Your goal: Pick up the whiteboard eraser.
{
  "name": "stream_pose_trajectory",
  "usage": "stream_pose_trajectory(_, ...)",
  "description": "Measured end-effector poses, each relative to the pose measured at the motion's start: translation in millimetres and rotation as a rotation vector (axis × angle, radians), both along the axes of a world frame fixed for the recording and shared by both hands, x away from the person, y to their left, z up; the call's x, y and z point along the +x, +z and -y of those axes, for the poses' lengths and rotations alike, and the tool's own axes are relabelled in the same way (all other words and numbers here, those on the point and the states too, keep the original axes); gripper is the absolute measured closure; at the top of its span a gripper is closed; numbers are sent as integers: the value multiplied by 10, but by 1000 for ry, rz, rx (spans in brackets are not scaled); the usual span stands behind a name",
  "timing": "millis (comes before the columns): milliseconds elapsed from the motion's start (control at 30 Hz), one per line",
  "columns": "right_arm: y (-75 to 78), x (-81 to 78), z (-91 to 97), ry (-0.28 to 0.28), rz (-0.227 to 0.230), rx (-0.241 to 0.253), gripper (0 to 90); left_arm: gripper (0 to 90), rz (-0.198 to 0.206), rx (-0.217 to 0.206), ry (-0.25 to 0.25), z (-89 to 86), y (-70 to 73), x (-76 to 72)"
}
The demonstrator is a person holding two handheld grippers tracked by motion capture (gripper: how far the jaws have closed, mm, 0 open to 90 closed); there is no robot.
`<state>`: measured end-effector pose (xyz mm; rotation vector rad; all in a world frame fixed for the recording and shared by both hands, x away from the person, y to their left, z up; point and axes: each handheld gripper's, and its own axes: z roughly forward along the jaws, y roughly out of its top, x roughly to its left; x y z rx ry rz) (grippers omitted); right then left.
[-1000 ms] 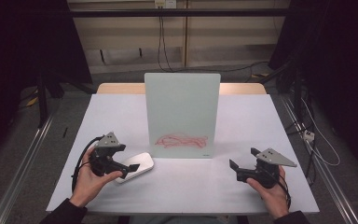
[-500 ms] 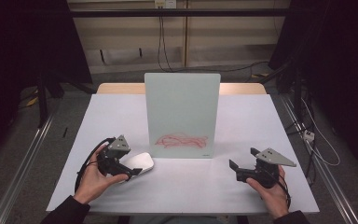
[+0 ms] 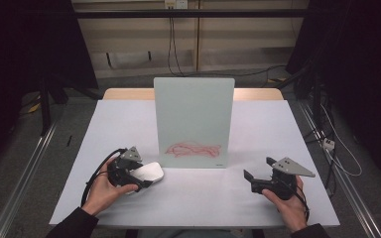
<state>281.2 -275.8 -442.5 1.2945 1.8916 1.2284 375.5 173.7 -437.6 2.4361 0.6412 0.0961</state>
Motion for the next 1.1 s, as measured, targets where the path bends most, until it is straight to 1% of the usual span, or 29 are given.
stream_pose_trajectory(67,1,0,-1,1,-4,1,68,277,8,7,-6,13,-6,-11)
stream_pose_trajectory(167,1,0,-1,2,-5,1,68,278,5,2,-1,3,-2,-4)
stream_pose_trajectory(267,0,2,2,4,-1,1,68,280,10,15,-12,-5,3,-6)
stream_pose_trajectory(333,1,0,1,3,-5,2,68,282,10,10,-3,5,-3,-16)
stream_pose_trajectory(400,1,0,-2,4,-5,1,68,286,11,17,-12,2,-3,-9)
stream_pose_trajectory(500,1,1,1,3,-4,1,68,288,13,16,-5,8,-7,-17)
stream_pose_trajectory(533,3,1,1,1,1,1,69,291,19,23,-17,12,-4,-20)
stream_pose_trajectory(567,7,-1,0,-1,3,1,69,293,19,23,-17,12,-4,-20)
stream_pose_trajectory(600,7,-1,1,-1,5,1,69,294,19,35,-24,6,2,-12)
stream_pose_trajectory(667,5,0,2,-1,2,0,69,295,18,28,-19,11,2,-18)
stream_pose_trajectory(800,4,3,2,0,4,-1,69,306,25,35,-16,4,12,-22)
stream_pose_trajectory(833,3,4,4,0,3,-1,68,307,16,22,-7,3,8,-21)
stream_pose_trajectory(967,3,4,4,0,3,0,69,309,19,26,-1,-5,14,-19)
stream_pose_trajectory(1000,3,4,4,0,3,0,69,309,22,34,-7,-12,22,-17)
stream_pose_trajectory(1100,3,6,-1,2,-1,2,69,310,27,23,6,-14,21,-21)
